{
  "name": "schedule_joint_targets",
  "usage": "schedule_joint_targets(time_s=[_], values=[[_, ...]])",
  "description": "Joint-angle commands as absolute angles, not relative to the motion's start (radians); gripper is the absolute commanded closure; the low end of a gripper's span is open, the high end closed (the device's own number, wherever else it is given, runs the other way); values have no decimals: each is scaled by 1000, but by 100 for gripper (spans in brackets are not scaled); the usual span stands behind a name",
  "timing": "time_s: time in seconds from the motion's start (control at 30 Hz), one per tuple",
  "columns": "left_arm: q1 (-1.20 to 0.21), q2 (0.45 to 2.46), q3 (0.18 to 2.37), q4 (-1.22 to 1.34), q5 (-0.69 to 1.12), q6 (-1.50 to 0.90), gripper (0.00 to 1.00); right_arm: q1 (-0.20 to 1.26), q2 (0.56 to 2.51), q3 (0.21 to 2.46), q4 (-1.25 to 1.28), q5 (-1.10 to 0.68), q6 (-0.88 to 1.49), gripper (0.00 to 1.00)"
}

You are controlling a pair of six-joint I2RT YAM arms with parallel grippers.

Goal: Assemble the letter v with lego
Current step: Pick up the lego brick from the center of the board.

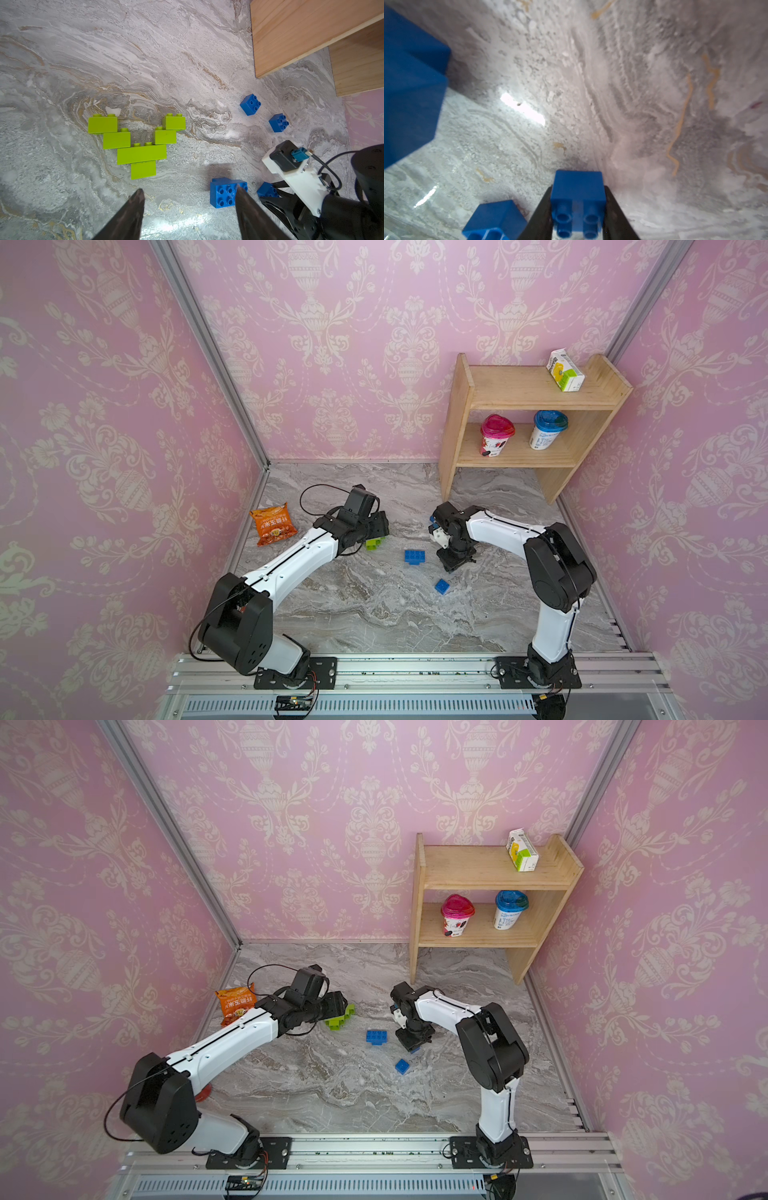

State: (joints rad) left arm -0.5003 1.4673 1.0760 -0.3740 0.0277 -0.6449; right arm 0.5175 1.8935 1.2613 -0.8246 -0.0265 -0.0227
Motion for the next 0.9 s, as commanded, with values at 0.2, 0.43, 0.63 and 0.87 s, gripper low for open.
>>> schedule_joint_targets(time_s=[0.2,0.43,0.63,0.87], values=[[-493,1455,1050,-367,17,-638,30,522,1698,1184,-865,-66,-27,90],[-494,1450,1048,-364,23,-643,30,600,1682,1137,-898,-75,-99,91],[-494,1461,1055,-359,38,-644,30,621,1678,1125,-893,-97,-133,98],[-495,1463,1050,-356,38,-644,30,632,1697,1132,-875,-107,-136,98]])
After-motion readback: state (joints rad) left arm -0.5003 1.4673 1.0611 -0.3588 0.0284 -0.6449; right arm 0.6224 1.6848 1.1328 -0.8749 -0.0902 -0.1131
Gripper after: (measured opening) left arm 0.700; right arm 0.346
